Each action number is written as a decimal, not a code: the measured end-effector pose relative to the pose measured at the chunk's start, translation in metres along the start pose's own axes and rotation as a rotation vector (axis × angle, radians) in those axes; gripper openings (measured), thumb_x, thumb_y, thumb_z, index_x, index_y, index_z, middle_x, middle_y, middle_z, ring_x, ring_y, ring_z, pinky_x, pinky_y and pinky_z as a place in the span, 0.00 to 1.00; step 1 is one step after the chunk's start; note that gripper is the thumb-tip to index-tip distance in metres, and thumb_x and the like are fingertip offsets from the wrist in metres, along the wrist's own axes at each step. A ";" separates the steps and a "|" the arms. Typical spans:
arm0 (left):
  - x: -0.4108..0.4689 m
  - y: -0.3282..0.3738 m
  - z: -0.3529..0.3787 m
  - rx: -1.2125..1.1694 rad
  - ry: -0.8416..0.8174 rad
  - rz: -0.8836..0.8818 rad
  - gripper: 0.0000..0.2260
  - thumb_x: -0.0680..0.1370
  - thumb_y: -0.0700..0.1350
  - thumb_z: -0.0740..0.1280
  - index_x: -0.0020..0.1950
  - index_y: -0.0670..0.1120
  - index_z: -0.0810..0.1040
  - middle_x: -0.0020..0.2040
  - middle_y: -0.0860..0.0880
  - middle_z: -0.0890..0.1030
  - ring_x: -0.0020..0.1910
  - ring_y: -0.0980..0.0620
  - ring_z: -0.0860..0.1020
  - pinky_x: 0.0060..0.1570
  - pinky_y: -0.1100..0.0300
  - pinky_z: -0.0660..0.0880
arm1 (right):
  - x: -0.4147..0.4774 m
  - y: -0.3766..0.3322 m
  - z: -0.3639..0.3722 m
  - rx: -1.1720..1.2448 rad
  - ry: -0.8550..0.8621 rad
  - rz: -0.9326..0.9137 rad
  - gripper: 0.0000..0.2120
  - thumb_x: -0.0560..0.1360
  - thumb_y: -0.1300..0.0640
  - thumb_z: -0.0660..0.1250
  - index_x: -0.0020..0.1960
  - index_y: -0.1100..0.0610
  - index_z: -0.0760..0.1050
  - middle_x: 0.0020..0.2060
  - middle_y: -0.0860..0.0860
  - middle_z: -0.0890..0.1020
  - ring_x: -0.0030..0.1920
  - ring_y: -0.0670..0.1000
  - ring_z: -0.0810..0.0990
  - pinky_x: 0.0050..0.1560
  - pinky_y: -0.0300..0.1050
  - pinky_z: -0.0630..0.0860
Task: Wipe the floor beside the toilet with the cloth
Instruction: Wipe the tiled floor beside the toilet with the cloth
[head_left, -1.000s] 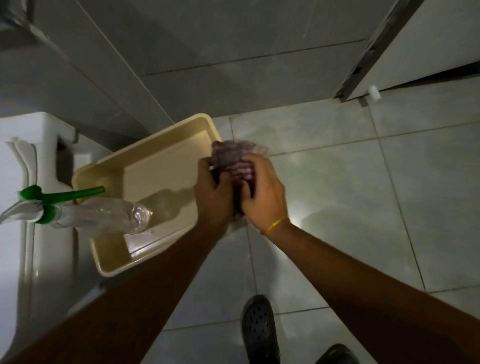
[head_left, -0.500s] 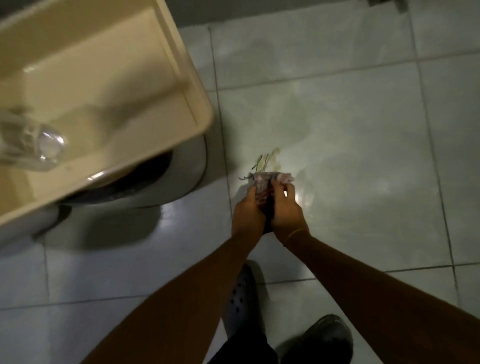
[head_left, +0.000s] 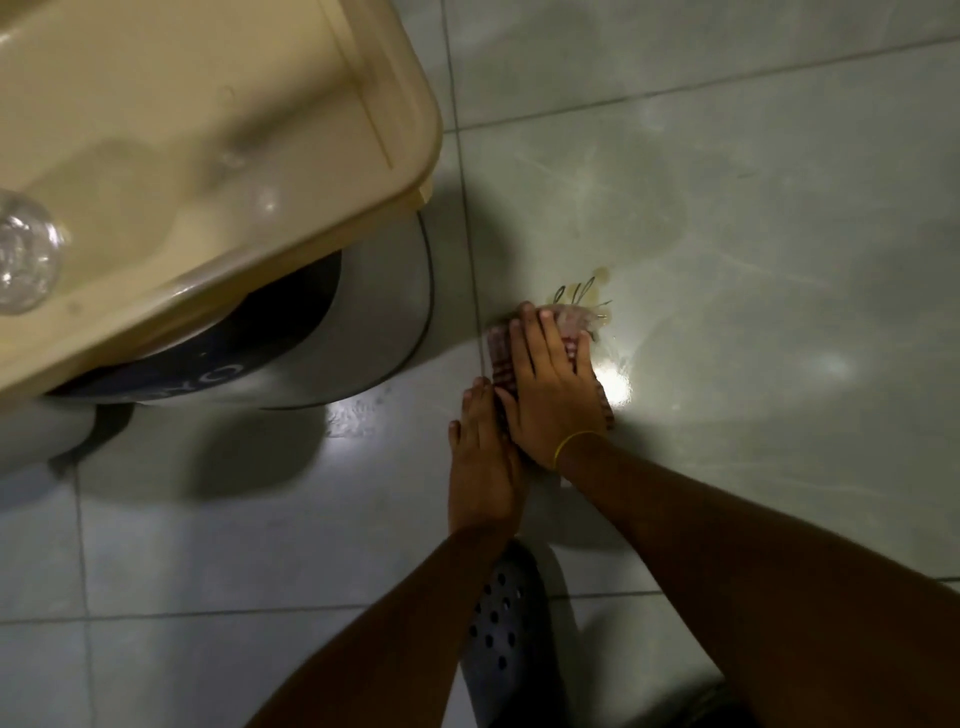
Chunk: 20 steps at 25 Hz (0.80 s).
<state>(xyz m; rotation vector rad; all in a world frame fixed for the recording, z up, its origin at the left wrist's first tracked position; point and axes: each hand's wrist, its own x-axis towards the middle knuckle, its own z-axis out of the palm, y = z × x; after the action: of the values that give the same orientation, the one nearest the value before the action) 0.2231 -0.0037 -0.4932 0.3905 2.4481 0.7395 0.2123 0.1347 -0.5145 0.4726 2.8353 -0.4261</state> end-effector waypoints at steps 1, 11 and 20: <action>0.000 -0.001 0.000 -0.031 0.021 0.004 0.29 0.86 0.50 0.52 0.87 0.48 0.49 0.87 0.48 0.55 0.87 0.50 0.52 0.85 0.46 0.49 | 0.009 0.001 0.002 -0.004 0.018 -0.032 0.39 0.84 0.38 0.54 0.87 0.59 0.52 0.87 0.59 0.55 0.87 0.62 0.55 0.84 0.68 0.52; -0.001 -0.006 0.007 0.092 0.016 0.074 0.34 0.84 0.51 0.56 0.87 0.46 0.46 0.88 0.49 0.45 0.87 0.53 0.41 0.84 0.49 0.42 | -0.097 0.092 0.004 -0.051 -0.066 0.106 0.41 0.84 0.34 0.52 0.87 0.60 0.53 0.87 0.60 0.55 0.86 0.63 0.57 0.84 0.68 0.54; 0.000 -0.006 0.017 0.024 0.080 0.044 0.32 0.84 0.55 0.53 0.87 0.49 0.49 0.88 0.51 0.48 0.87 0.55 0.43 0.84 0.53 0.39 | 0.037 0.050 -0.016 -0.060 0.080 0.115 0.40 0.84 0.39 0.50 0.87 0.62 0.47 0.87 0.61 0.50 0.87 0.63 0.51 0.85 0.66 0.51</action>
<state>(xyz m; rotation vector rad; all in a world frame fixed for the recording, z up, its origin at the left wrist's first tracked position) 0.2322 -0.0013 -0.5083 0.4337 2.5331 0.7580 0.1930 0.1951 -0.5219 0.6497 2.8689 -0.3063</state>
